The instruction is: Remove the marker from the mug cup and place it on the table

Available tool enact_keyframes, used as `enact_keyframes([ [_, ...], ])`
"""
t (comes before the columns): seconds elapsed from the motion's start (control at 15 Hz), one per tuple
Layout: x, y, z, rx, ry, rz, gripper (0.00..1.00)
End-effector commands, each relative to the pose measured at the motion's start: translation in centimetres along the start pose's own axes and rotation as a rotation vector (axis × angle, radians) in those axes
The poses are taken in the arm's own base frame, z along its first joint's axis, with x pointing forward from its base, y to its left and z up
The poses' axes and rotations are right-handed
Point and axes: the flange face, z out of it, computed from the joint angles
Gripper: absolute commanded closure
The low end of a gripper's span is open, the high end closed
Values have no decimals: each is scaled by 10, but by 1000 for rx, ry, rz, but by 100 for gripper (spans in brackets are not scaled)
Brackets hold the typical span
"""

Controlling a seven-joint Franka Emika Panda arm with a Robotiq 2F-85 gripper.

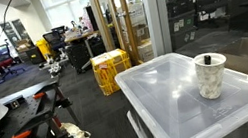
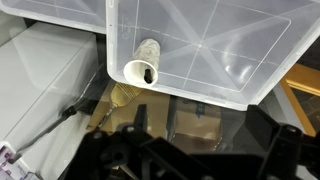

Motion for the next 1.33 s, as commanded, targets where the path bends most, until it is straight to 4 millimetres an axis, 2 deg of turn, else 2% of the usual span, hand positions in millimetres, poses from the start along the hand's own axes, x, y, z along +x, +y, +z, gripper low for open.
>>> enact_keyframes([
  [0.0, 8, 23, 12, -49, 34, -90, 0],
  [0.4, 17, 59, 27, -63, 21, -175, 0],
  [0.8, 31, 85, 48, 15, 3, -257, 0],
  [1.27, 34, 119, 94, 126, -36, -324, 0],
])
